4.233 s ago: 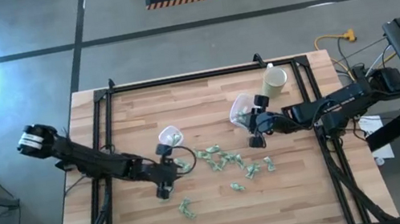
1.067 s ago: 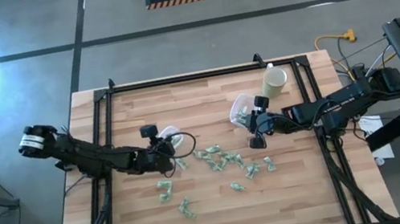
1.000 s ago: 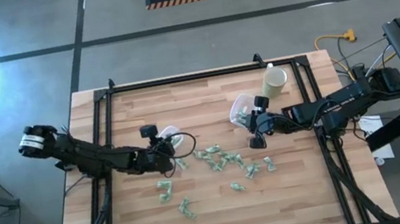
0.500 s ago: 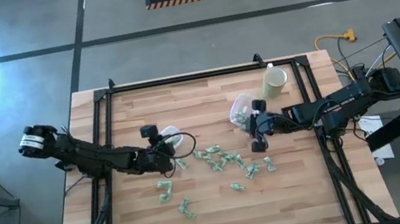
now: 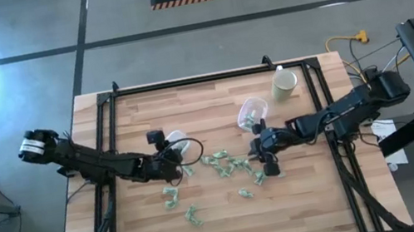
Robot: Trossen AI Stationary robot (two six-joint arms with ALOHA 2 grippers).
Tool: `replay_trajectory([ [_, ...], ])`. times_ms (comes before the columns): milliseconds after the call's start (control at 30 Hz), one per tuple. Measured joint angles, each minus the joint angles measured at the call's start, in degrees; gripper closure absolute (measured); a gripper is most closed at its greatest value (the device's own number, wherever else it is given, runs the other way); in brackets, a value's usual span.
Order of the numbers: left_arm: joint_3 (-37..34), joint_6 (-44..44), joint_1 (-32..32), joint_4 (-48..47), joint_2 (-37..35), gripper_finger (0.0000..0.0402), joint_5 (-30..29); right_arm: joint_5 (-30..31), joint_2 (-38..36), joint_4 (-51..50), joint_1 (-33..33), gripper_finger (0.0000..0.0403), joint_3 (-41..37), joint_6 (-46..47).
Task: Pick and place items into bin
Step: Put the stevia packet into the right transparent bin
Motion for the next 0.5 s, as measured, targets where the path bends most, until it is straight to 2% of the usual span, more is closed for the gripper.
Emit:
replay_trajectory([
  [400,-0.18,-1.57,-0.87,-1.62,-2.19,0.0256,0.17,-0.06,6.25,2.31,0.27,0.0298,1.36,2.99],
  [500,-0.30,-1.63,-1.10,-1.74,-2.92,0.0256,0.20,-1.74,8.06,3.85,0.35,0.0287,1.36,2.51],
])
